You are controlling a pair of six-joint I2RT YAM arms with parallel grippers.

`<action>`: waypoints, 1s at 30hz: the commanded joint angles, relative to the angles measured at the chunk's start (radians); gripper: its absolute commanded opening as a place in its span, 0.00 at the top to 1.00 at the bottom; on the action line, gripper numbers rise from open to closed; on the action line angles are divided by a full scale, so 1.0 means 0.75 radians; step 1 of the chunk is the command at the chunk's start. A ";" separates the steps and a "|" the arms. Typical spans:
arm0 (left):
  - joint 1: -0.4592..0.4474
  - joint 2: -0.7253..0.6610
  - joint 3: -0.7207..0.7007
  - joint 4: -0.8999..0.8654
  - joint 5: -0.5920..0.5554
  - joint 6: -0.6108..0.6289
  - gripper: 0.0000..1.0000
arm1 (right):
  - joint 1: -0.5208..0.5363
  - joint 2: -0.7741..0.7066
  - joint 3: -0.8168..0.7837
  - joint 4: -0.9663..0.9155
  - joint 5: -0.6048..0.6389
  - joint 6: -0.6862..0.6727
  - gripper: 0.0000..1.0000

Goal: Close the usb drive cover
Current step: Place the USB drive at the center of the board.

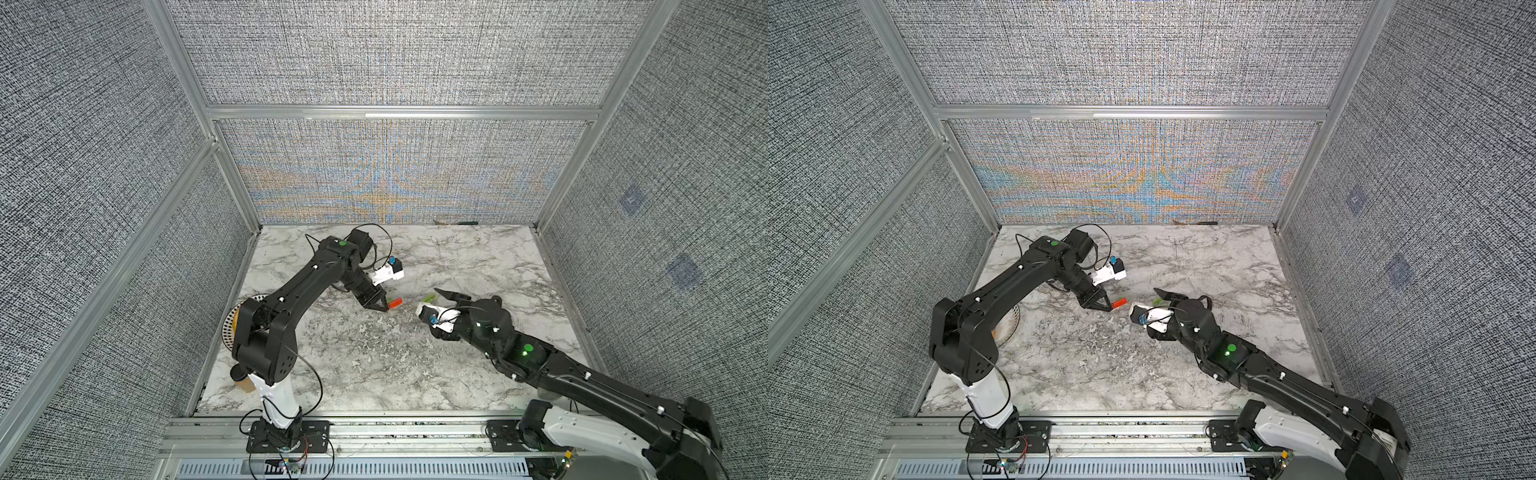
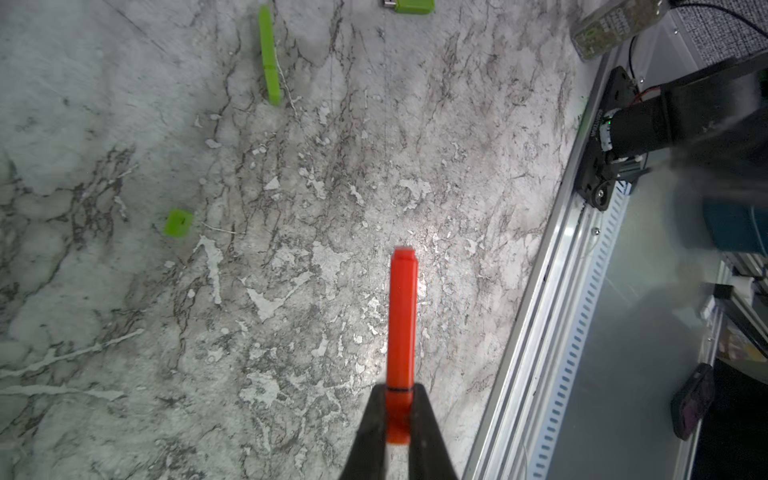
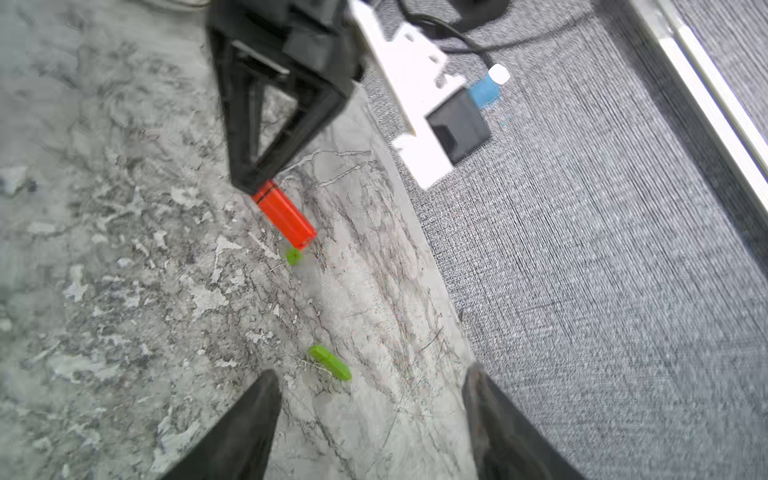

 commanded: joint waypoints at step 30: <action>-0.322 0.500 -0.065 0.652 -0.074 -0.864 0.96 | -0.670 0.044 -0.224 -0.048 -0.305 1.438 0.18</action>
